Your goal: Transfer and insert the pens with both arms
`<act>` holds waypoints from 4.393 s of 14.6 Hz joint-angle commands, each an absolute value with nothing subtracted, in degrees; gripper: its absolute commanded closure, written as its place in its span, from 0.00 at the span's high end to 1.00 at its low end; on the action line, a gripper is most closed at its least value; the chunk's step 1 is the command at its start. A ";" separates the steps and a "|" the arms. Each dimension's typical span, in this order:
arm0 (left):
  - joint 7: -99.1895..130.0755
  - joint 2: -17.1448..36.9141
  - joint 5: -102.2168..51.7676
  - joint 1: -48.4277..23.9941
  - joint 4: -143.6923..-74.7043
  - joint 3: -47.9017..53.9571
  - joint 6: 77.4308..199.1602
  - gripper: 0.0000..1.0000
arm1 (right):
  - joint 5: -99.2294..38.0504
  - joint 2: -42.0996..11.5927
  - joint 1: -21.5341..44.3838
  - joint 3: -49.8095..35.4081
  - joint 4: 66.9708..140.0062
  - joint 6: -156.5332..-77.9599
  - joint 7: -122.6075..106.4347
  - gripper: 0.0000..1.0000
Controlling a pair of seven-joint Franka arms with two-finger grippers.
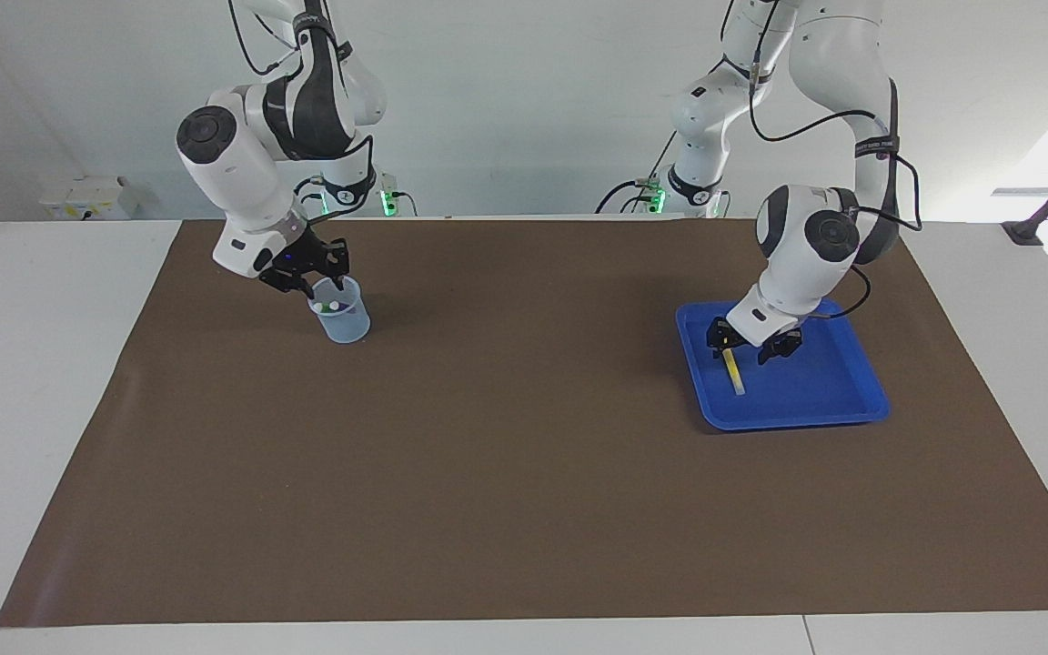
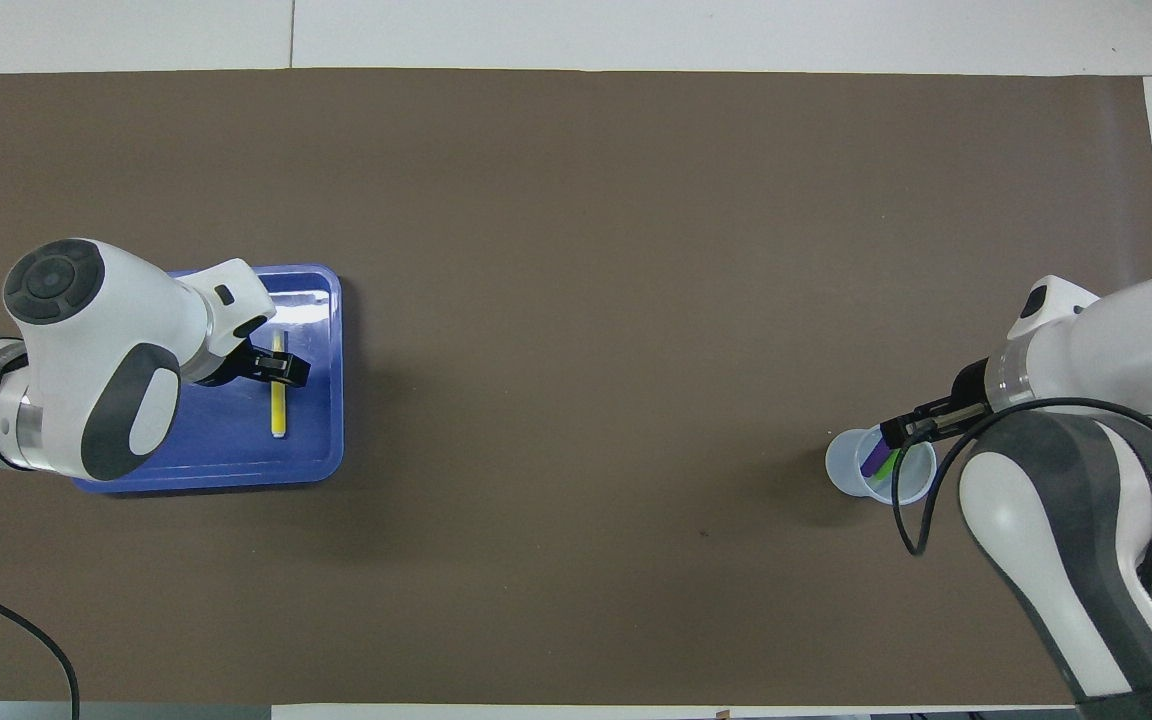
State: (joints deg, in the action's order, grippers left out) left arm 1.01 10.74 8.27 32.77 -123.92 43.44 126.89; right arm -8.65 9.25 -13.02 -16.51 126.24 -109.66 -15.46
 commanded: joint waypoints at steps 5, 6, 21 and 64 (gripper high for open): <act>2.46 12.13 9.58 33.22 -126.12 43.68 130.69 0.73 | -18.93 8.09 -11.34 -17.75 117.42 -109.25 -10.67 1.00; 2.55 12.22 9.58 33.22 -126.12 43.68 130.78 0.71 | -22.81 8.09 -11.25 -17.75 117.42 -109.34 -6.98 1.00; 3.60 12.39 11.16 33.49 -126.21 43.59 130.87 0.00 | -58.89 8.44 6.58 -17.84 119.96 -137.08 36.47 1.00; 92.81 7.12 -45.88 32.87 -110.30 59.15 112.76 0.00 | -57.83 8.17 13.10 -18.02 124.45 -143.96 18.63 0.43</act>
